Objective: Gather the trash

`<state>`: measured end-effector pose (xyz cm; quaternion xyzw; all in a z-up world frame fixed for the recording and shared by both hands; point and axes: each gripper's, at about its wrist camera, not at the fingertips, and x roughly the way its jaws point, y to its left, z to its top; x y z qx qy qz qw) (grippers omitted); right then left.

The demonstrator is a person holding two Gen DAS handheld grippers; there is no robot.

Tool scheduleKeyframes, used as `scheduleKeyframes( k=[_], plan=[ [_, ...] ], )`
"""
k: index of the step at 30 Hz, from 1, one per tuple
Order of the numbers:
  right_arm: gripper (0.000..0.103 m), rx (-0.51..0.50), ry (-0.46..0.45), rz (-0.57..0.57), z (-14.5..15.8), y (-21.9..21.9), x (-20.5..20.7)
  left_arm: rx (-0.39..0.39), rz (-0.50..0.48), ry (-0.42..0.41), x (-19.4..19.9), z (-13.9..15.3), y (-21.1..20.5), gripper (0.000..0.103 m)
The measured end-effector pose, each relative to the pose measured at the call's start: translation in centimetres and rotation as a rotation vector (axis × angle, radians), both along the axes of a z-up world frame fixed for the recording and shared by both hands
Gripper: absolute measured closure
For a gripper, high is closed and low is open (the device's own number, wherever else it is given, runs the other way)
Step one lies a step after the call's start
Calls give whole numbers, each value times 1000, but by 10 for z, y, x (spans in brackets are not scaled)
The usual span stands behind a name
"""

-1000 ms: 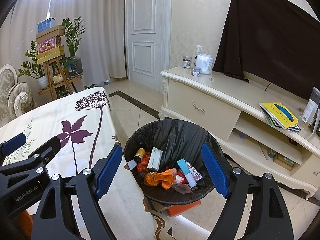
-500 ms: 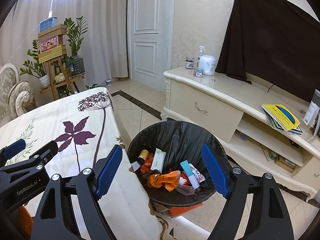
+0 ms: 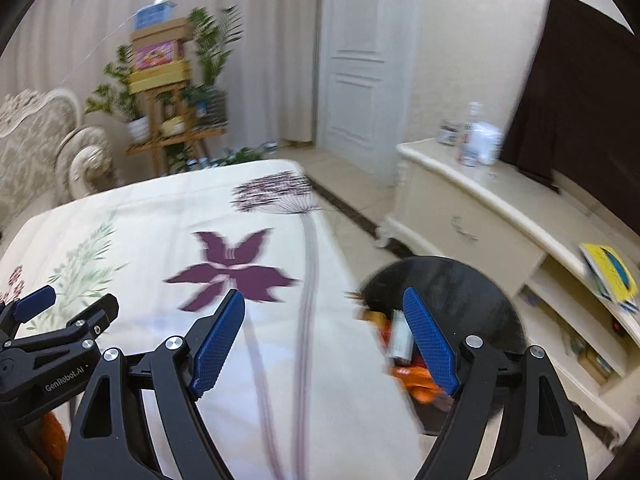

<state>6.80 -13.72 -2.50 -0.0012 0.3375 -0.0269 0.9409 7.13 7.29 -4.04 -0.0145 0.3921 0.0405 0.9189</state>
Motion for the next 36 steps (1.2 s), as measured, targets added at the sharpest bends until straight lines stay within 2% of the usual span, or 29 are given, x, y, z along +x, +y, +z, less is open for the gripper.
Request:
scheduleKeyframes(
  k=[3, 7, 12, 15, 21, 23, 27, 29, 31, 36],
  plan=[
    [22, 30, 36, 64, -4, 28, 21, 14, 51, 30, 6, -7, 32, 9],
    [22, 77, 94, 182, -14, 84, 57, 24, 146, 74, 16, -17, 85, 9],
    [22, 102, 178, 273, -30, 155, 107, 46, 247, 118, 27, -28, 135, 9],
    [21, 117, 236, 303, -40, 192, 136, 54, 274, 152, 35, -34, 154, 9],
    [19, 54, 299, 300, -58, 254, 177, 23, 301, 167, 47, -38, 178, 7],
    [15, 19, 300, 289, -60, 267, 183, 29, 305, 168, 51, -39, 182, 5],
    [11, -20, 238, 295, -59, 293, 192, -6, 290, 156, 57, -41, 188, 5],
    [7, -17, 243, 297, -60, 302, 199, -32, 288, 156, 59, -43, 192, 5],
    [6, 21, 260, 291, -61, 304, 206, -31, 295, 152, 61, -43, 195, 4],
    [6, 27, 260, 291, -62, 302, 207, -27, 296, 148, 62, -43, 193, 4]
  ],
)
